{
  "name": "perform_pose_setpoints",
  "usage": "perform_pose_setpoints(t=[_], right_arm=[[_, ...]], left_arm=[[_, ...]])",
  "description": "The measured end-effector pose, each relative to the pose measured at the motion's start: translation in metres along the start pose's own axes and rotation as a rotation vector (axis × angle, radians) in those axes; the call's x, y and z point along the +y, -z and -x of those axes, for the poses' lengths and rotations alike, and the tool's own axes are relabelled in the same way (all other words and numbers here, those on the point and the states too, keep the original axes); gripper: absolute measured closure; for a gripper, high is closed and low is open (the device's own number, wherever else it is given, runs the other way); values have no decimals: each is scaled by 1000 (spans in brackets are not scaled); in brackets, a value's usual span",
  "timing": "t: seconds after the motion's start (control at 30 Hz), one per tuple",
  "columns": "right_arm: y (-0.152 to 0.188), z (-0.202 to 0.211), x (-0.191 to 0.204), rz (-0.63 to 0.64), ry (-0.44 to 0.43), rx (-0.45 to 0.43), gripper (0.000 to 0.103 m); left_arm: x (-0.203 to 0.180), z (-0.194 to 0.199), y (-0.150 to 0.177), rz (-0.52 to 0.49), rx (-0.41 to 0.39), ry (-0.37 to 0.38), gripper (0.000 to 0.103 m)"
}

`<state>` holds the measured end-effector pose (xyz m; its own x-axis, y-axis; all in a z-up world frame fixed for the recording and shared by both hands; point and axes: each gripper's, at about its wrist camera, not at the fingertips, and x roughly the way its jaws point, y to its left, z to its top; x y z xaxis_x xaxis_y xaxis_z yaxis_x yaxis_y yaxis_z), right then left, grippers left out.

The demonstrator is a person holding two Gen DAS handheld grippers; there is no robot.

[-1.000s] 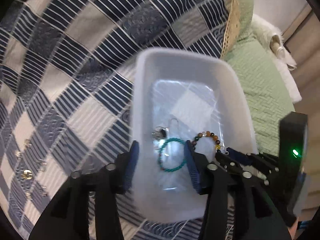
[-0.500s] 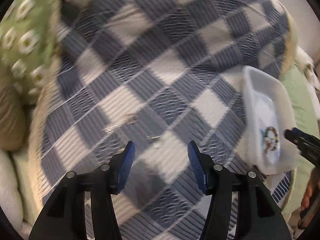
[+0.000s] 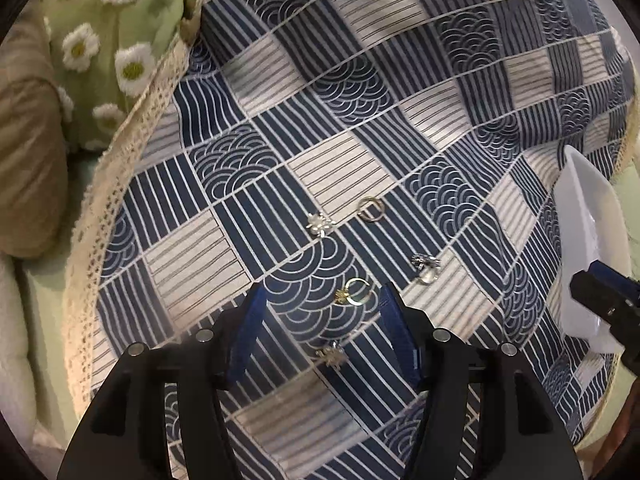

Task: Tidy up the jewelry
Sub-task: 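Move both open tools back over the remaining rings, then grasp a small gold ring with the left tool while the right tool grasps a silver ring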

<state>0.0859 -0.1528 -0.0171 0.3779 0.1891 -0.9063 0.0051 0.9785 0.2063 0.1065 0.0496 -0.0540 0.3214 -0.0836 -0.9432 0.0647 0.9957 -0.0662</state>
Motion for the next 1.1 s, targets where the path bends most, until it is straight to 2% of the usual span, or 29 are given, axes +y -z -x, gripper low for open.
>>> perform_pose_setpoints(t=[0.17,0.4,0.43,0.47,0.5,0.53,0.57,0.63,0.83,1.1], right_arm=[[-7,-21,17,9,5,34,42],[-11,-38,18,12,29,68,42],[-11,-39,18,11,31,70,42],[-12,-40,18,10,33,72,42],[-11,-40,17,7,35,73,42],[-11,-41,17,5,36,73,42],[-11,-41,17,2,37,73,42],[-11,-42,17,0,40,74,42],[-8,-54,26,3,25,75,42],[-9,-82,55,60,30,75,42]], left_arm=[[4,-24,-2,4,46,-9,48],[-4,-44,0,-13,90,-14,50],[-5,-46,1,-11,94,-14,53],[-6,-48,1,-11,100,-21,62],[-7,-49,2,-13,102,-51,66],[-8,-49,3,-14,98,-58,73],[-8,-49,3,-14,96,-54,84],[-6,-48,4,5,99,-34,93],[1,-42,9,11,87,-14,93],[44,-8,12,112,44,2,93]])
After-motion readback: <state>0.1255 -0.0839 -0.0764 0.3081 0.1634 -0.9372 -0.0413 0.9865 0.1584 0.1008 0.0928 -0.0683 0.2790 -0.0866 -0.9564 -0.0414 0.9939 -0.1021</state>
